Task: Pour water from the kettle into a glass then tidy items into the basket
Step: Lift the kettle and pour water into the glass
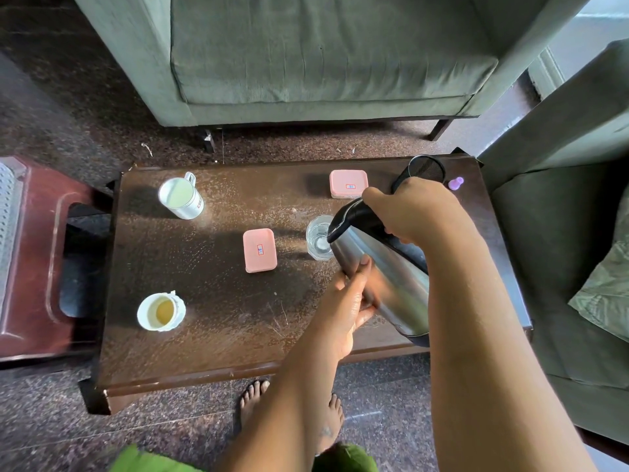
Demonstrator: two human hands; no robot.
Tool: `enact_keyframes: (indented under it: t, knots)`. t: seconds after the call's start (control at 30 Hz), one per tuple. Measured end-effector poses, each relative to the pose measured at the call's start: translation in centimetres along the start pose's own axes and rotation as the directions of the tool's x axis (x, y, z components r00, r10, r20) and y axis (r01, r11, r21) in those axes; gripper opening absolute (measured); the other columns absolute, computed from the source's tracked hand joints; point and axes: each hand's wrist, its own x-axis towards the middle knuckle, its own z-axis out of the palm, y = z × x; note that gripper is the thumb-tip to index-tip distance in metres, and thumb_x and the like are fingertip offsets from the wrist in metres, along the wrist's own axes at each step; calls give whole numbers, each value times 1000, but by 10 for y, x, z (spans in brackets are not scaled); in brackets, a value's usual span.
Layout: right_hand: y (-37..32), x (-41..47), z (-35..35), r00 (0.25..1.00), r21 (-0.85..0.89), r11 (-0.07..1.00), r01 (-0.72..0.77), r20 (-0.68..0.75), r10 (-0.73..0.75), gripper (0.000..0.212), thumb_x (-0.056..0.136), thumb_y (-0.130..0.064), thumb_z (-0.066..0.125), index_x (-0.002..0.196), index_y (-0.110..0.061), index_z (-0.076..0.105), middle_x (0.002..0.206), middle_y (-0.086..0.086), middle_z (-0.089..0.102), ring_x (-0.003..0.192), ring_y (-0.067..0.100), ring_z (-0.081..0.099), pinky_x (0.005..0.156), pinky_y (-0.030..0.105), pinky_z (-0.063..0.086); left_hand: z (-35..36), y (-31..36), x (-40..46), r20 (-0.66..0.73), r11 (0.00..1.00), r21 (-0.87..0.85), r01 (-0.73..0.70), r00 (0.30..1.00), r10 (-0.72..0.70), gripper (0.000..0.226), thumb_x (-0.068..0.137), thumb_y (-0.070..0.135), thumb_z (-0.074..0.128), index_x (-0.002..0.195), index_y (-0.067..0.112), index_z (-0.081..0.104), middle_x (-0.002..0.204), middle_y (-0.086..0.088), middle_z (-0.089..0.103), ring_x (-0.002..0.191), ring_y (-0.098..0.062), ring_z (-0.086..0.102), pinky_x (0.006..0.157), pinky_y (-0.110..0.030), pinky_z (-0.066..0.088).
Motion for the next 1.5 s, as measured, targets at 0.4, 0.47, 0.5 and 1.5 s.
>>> enact_keyframes:
  t: [0.4,0.47,0.5,1.5]
  knots:
    - [-3,4,-1,999,-52,998,-26,38,28,48,80,-55,38,76,-12,60,68,6,60,70,27,55,60,30,37,0,-2,4,-4,1000,14,-6,1000,6,46,87,43,62,120,11,56,103,-7,65,106,-24,62,95,-37,51]
    - [-4,6,0,999,-60,998,-26,44,29,49,79,-56,37,74,-13,60,68,5,60,65,24,53,54,29,34,0,-2,4,-1,1000,8,-9,1000,9,47,88,43,61,123,12,54,111,-8,65,109,-23,62,90,-34,52]
    - [-4,6,1,999,-69,997,-22,44,25,49,79,-56,37,75,-13,60,69,6,60,65,25,52,53,29,32,0,-2,3,0,1000,3,-8,1000,8,48,89,43,61,125,12,54,113,-8,65,110,-23,61,90,-34,52]
    - [-6,6,1,999,-49,998,-28,43,30,52,76,-58,37,80,-12,60,90,10,71,81,31,63,70,32,45,-1,-2,0,22,1000,-8,-21,1000,21,52,88,44,62,126,9,52,101,-5,65,100,-20,64,92,-35,53]
